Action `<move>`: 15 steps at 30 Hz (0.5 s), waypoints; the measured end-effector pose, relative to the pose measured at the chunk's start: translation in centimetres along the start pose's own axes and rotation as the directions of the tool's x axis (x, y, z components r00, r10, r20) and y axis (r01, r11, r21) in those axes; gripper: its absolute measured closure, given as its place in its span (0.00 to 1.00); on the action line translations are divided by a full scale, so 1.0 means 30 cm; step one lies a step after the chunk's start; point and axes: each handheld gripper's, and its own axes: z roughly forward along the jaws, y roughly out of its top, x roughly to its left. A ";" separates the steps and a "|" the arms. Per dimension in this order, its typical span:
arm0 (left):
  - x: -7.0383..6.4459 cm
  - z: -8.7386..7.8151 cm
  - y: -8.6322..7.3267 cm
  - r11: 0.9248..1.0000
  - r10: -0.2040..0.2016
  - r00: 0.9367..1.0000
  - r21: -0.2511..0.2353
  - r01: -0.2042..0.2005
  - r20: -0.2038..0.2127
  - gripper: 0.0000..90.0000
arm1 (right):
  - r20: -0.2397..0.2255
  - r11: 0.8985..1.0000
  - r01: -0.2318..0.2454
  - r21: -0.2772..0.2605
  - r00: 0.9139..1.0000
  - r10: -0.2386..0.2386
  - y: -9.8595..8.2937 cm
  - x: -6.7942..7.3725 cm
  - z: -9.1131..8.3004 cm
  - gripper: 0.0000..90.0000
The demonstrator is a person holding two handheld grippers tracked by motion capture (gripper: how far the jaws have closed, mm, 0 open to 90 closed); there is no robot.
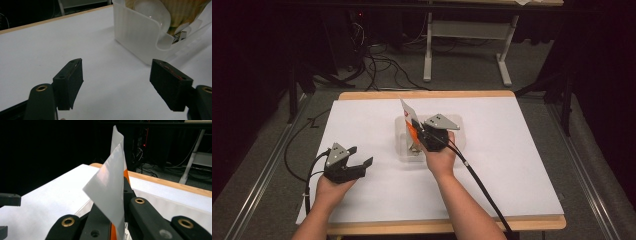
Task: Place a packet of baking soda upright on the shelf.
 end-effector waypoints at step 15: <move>-0.002 0.002 0.000 1.000 0.002 1.000 0.003 -0.002 0.002 0.30 | -0.004 0.998 0.015 0.064 1.000 -0.014 -0.072 0.008 0.017 1.00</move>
